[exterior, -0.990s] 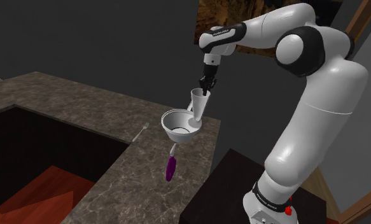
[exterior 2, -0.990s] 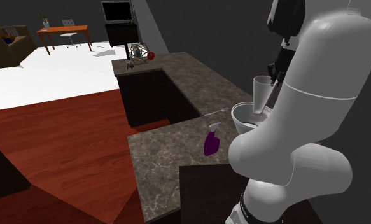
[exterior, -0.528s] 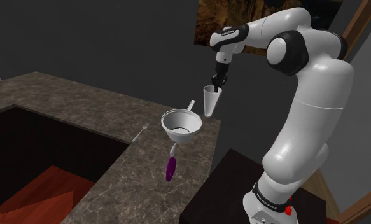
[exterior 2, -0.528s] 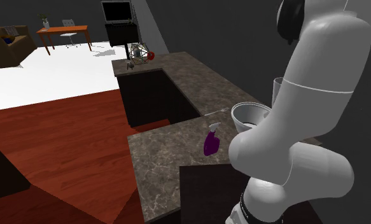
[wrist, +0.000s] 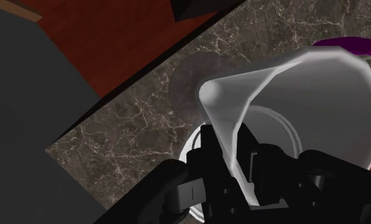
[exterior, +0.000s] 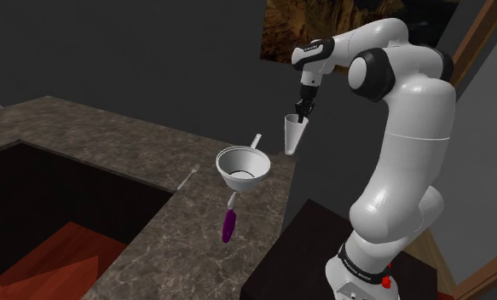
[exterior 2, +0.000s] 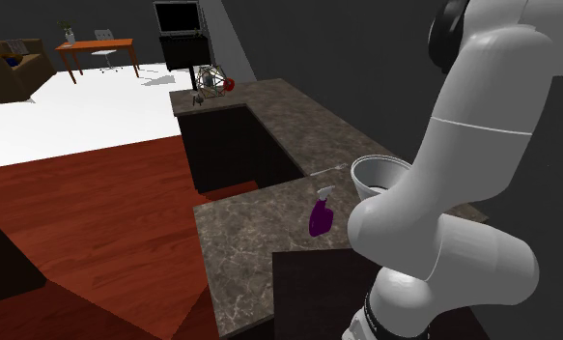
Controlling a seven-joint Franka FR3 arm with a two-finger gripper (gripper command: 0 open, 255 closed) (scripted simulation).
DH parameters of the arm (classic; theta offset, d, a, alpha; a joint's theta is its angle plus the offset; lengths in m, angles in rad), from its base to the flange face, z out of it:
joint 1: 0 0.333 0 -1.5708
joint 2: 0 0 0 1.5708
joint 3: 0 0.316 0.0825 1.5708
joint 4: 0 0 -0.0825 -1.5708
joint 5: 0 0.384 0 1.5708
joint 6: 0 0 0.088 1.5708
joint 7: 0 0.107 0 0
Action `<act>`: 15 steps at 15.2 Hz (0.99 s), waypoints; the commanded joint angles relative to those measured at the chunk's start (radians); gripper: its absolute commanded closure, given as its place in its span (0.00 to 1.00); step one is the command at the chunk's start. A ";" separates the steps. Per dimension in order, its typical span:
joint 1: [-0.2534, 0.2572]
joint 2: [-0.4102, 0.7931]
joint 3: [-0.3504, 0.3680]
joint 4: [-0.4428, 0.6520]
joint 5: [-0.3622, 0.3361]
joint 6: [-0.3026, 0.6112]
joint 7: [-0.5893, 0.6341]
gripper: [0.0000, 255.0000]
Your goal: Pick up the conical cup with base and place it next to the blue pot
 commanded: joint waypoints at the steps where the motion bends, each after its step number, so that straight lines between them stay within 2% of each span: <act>1: -0.002 0.006 0.000 -0.017 0.002 0.023 -0.006 1.00; 15: -0.003 0.063 0.008 -0.129 0.026 0.188 -0.028 1.00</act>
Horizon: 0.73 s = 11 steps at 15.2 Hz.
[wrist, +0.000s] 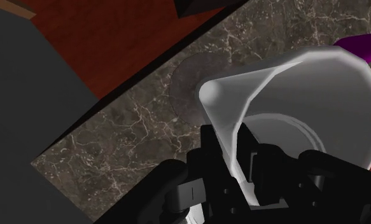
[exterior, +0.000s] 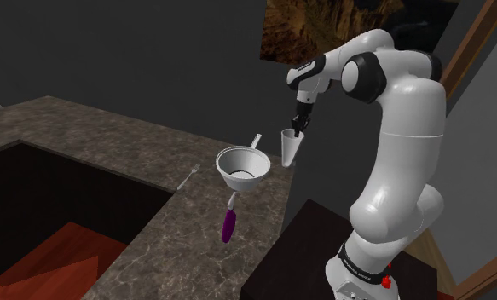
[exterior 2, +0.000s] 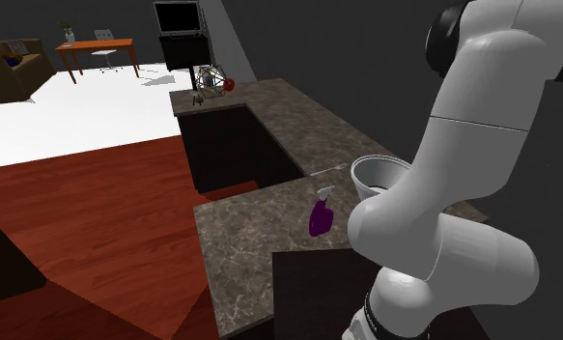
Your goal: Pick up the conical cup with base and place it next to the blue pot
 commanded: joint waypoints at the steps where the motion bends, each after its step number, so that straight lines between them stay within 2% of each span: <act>1: -0.002 0.010 0.001 -0.012 0.004 0.021 -0.006 1.00; 11: -0.008 0.074 0.011 -0.061 0.030 0.130 -0.026 1.00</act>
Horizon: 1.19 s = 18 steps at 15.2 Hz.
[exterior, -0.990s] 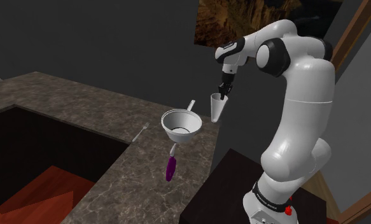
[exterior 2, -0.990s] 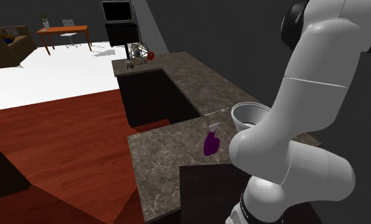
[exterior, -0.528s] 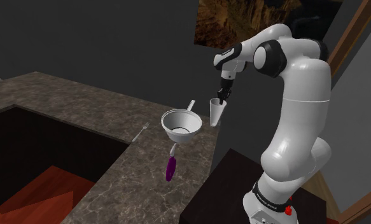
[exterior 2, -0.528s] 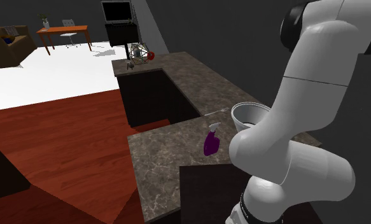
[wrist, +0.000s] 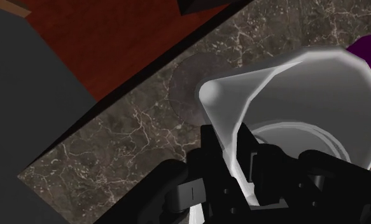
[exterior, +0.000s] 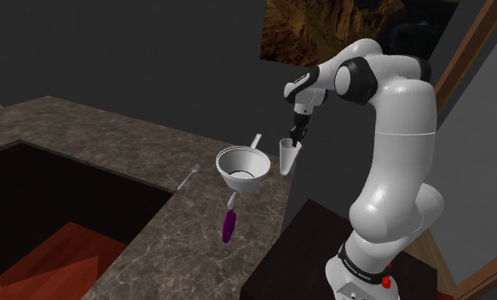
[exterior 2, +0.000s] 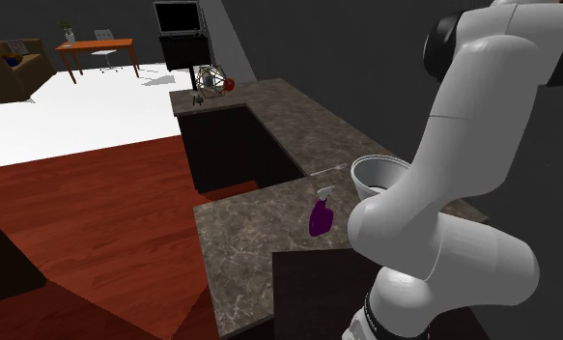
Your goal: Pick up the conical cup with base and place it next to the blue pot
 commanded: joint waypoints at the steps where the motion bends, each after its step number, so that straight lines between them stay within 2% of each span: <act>1: -0.002 0.015 0.002 -0.005 0.006 0.020 -0.005 1.00; 18: -0.022 0.160 0.033 -0.033 0.060 0.186 -0.044 1.00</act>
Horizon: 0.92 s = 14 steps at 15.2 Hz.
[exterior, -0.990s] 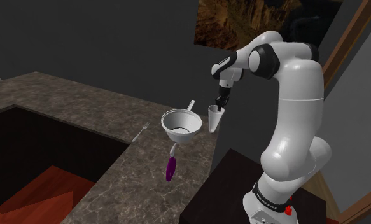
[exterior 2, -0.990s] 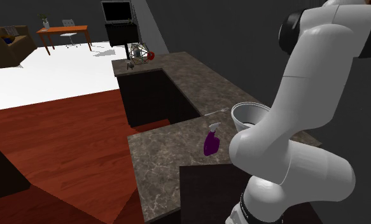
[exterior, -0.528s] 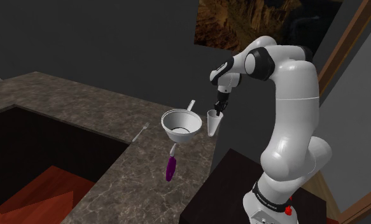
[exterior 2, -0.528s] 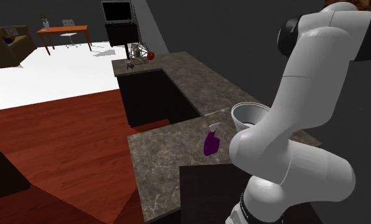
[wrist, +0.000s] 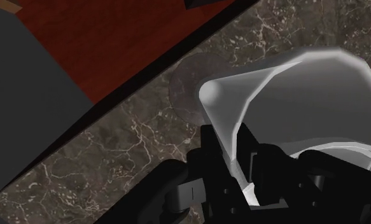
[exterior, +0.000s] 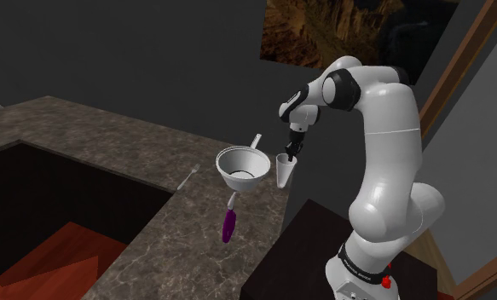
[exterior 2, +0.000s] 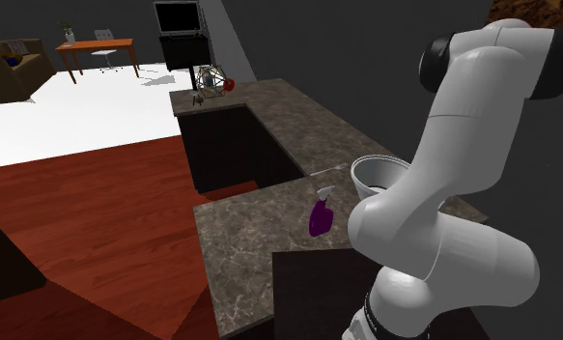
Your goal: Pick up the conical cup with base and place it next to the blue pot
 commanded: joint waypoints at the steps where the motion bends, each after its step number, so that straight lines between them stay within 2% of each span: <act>1: -0.003 0.017 0.004 -0.001 0.007 0.019 -0.005 1.00; 5: -0.010 0.060 0.014 0.003 0.021 0.056 -0.015 1.00; 13: -0.010 0.060 0.014 0.003 0.021 0.056 -0.015 1.00; 14: -0.010 0.060 0.014 0.003 0.021 0.056 -0.015 0.00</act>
